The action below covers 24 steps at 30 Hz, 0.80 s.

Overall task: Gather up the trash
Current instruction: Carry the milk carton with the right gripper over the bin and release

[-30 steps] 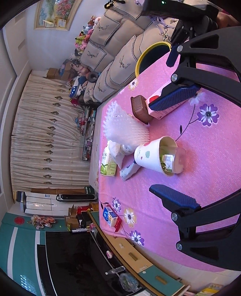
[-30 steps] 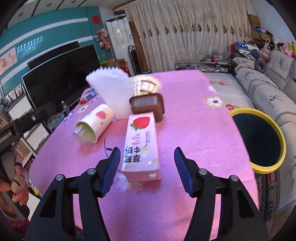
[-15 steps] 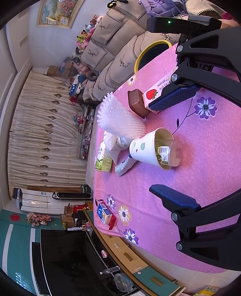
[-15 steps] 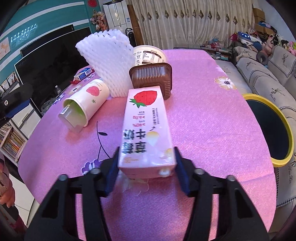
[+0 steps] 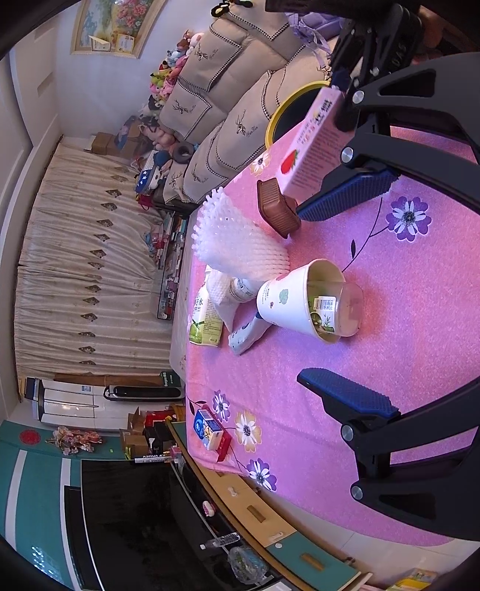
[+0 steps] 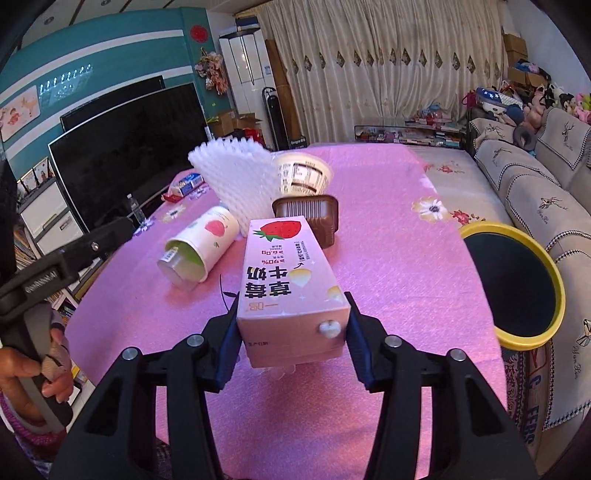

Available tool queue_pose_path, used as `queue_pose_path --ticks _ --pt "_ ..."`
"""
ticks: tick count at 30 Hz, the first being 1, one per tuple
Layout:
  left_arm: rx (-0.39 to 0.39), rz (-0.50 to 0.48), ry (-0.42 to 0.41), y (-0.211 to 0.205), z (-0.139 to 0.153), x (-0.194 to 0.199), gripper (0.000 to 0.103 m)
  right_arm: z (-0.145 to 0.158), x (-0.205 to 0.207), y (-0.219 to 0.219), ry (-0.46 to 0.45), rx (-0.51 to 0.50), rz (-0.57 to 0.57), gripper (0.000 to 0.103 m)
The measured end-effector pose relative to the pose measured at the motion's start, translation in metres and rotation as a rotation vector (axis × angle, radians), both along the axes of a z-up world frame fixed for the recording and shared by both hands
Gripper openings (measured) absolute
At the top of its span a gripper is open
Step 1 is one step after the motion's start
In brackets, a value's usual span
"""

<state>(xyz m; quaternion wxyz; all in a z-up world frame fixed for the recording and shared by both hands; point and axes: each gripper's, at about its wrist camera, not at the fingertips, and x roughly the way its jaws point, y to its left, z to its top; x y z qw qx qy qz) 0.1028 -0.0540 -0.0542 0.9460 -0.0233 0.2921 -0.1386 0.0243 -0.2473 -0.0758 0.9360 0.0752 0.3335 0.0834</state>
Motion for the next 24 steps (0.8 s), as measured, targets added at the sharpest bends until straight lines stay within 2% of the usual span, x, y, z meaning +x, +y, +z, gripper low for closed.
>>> queue_pose_path --ticks 6,10,18,24 --pt "0.005 -0.006 0.003 -0.002 -0.001 -0.001 0.081 0.013 -0.009 -0.032 -0.046 0.014 -0.083 0.048" --pt "0.015 -0.011 0.014 -0.007 -0.004 0.001 0.081 0.01 -0.009 -0.068 -0.051 0.017 -0.191 0.048" --pt "0.035 -0.017 0.035 -0.016 -0.012 0.008 0.081 -0.014 0.004 -0.161 -0.001 0.01 -0.462 0.048" --pt "0.052 -0.029 0.057 -0.027 -0.019 0.015 0.081 -0.042 0.028 -0.201 0.064 -0.003 -0.548 0.048"
